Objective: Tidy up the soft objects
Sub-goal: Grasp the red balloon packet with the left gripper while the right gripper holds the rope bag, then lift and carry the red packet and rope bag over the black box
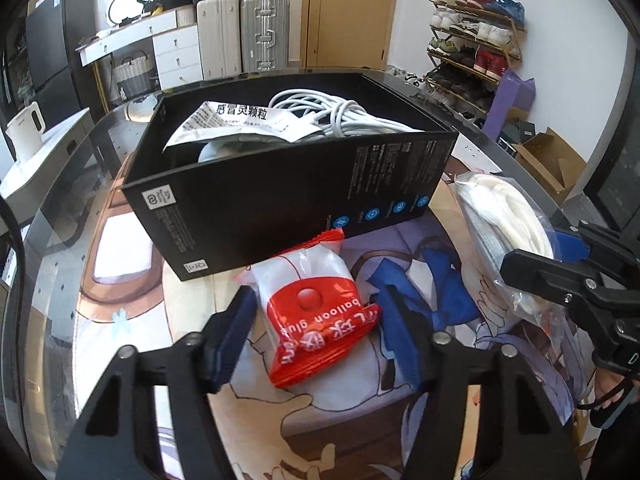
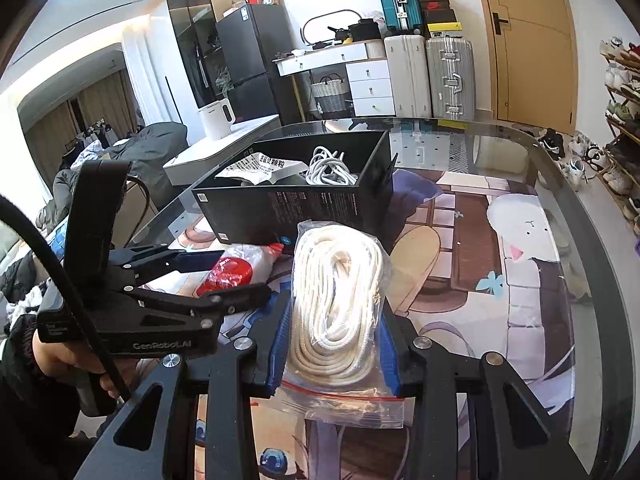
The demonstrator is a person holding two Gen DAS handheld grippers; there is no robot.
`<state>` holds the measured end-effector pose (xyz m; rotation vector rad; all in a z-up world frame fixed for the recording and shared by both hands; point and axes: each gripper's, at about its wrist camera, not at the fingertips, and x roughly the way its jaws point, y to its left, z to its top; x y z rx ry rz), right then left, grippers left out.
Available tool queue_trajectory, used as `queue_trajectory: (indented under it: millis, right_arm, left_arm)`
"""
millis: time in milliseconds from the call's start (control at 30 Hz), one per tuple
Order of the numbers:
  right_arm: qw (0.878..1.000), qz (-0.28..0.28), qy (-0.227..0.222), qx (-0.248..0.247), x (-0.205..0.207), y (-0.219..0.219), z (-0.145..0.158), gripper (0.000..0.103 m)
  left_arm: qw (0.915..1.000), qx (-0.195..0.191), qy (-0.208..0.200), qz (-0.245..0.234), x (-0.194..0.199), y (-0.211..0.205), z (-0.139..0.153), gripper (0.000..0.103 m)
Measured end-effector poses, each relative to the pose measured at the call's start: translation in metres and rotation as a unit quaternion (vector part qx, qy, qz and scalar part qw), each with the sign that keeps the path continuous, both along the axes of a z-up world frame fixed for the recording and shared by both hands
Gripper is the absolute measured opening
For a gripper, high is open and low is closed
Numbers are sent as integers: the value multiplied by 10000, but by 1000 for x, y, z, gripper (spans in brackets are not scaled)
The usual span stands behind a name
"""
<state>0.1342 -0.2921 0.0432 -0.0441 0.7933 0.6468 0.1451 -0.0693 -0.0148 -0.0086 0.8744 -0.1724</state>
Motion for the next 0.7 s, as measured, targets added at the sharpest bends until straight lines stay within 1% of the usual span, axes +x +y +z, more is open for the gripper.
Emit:
queue_trajectory:
  millis: [33,133,400,700]
  right_arm:
    - [10000,2,3,7,0,0,0,38]
    - [10000,0,7,7,0,0,0,38]
    - [10000,19,-36,30,-1,0,0,38]
    - [9995,96,-202,202,-7,1,9,38]
  left_arm:
    - [10000,-34,-42,-26,-2,0,1,49]
    - [9999,2,-90,-79,-7,3,2,45]
    - [9995,-121,-223,-170,-20,9,9,45]
    - [9981,-249,-571,-37,-38,28,33,45]
